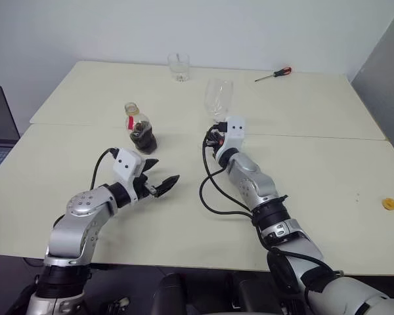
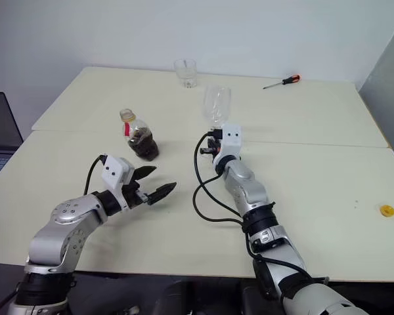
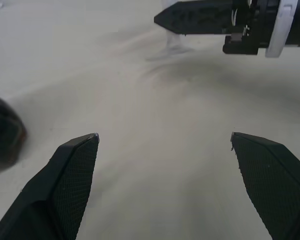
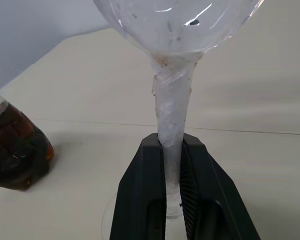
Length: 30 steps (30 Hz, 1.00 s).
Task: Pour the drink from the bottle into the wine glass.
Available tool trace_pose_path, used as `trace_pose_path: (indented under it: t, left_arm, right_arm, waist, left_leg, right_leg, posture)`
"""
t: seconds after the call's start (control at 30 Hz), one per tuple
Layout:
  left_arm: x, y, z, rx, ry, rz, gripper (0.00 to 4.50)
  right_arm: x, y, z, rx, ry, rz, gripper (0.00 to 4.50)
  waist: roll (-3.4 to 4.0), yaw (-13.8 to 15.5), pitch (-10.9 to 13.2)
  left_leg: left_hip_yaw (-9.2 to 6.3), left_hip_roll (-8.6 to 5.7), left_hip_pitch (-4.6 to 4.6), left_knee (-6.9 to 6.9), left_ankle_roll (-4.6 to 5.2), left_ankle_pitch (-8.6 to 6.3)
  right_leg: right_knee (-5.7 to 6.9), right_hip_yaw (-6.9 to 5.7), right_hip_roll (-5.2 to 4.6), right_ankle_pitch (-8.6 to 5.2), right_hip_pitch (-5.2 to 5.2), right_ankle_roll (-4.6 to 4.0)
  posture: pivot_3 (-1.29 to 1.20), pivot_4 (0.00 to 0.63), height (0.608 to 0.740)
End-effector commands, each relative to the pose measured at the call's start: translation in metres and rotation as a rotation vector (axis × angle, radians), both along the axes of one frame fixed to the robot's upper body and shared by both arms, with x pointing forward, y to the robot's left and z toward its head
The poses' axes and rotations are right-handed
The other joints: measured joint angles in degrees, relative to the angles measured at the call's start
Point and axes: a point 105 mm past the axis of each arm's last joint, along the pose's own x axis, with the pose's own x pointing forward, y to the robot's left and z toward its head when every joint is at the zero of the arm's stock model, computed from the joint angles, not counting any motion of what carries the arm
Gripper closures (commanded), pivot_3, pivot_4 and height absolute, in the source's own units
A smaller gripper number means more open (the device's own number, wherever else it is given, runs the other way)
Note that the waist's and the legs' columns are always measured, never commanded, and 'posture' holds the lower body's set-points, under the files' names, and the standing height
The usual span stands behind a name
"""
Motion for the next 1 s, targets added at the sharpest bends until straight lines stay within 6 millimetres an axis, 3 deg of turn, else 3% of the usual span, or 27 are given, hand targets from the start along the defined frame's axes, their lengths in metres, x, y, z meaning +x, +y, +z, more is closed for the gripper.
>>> trace_pose_path:
  t: [0.03, 0.33, 0.73, 1.0]
  left_arm:
    - [-0.002, -0.001, 0.016, -0.002, -0.052, -0.014, 0.0]
    - [-0.002, -0.023, 0.016, -0.032, -0.063, -0.044, 0.0]
    - [0.007, -0.018, 0.016, -0.002, -0.08, -0.027, 0.0]
    - [0.008, -0.02, 0.016, 0.002, -0.083, -0.03, 0.0]
  right_arm:
    - [-0.006, 0.014, 0.003, 0.033, -0.034, 0.033, 4.39]
    - [0.003, -0.004, -0.022, -0.054, 0.035, -0.062, 4.39]
    - [-0.006, -0.037, -0.051, -0.163, 0.065, -0.024, 4.39]
    - [-0.02, -0.039, -0.066, -0.238, 0.052, 0.064, 4.39]
  waist:
    - [-0.01, 0.0, 0.0]
    - [-0.04, 0.0, 0.0]
    - [-0.13, 0.1, -0.1]
    - [-0.23, 0.7, -0.2]
  left_leg:
    - [0.03, 0.0, 0.0, 0.0, 0.0, 0.0]
    - [-0.05, 0.0, 0.04, 0.01, -0.01, 0.01]
    - [-0.17, -0.03, 0.09, 0.04, -0.02, 0.02]
    - [-0.16, -0.04, 0.15, 0.05, -0.01, 0.02]
  right_leg:
    - [0.0, 0.01, -0.03, 0.0, 0.0, 0.01]
    - [0.09, -0.01, 0.05, 0.01, 0.07, -0.02]
    - [0.07, 0.02, 0.08, 0.01, 0.13, -0.02]
    - [0.1, -0.02, 0.12, 0.0, 0.18, 0.0]
  posture:
    - [0.0, 0.15, 0.74]
    - [0.0, 0.15, 0.74]
    - [0.0, 0.15, 0.74]
    - [0.0, 0.15, 0.74]
